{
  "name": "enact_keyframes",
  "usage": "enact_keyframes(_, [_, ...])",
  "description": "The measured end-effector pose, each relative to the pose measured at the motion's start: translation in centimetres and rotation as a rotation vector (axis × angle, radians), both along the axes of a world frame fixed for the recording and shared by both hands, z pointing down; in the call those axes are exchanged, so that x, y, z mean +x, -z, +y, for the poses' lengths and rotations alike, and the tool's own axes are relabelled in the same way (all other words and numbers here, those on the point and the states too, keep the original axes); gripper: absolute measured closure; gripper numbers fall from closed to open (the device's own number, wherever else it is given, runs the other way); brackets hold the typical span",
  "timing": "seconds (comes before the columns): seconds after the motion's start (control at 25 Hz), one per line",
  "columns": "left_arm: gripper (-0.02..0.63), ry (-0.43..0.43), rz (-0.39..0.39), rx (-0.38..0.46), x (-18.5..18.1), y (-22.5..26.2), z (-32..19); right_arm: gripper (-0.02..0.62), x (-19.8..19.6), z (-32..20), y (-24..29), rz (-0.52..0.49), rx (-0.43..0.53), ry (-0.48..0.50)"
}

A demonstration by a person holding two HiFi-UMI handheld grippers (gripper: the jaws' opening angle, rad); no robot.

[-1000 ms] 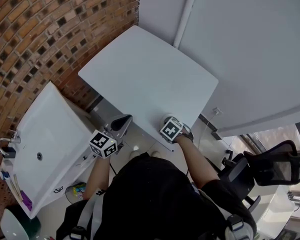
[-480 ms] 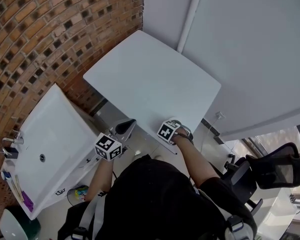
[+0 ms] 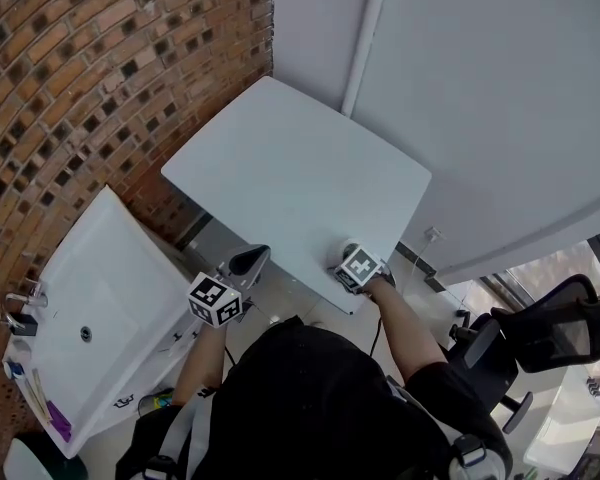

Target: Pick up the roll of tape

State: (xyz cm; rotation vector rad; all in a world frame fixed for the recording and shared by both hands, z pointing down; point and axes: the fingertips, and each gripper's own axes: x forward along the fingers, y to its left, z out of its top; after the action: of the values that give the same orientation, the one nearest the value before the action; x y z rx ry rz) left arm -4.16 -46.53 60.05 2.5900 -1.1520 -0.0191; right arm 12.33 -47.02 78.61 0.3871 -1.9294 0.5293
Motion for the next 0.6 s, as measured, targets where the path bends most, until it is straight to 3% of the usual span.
enact_keyframes(0.12, [0.604,-0.017,-0.007,0.008,0.5,0.2,-0.4,0.474,1.4,-2.2,2.5,-0.254,0.006,-0.203])
enact_keyframes(0.2, [0.604,-0.03,-0.01,0.008,0.7,0.2,-0.7,0.485,2.4,-2.8,3.6,-0.354,0.007,-0.289])
enact_keyframes(0.44, [0.604,-0.053,0.012,0.013,2.1,0.6,-1.7,0.486,1.2,-2.5,6.7,-0.549,0.052,-0.294])
enact_keyframes(0.6, [0.604,-0.072,0.017,0.03,3.1,1.4,-2.2,0.486,0.2,-2.7,12.0,-0.86,0.038,-0.339])
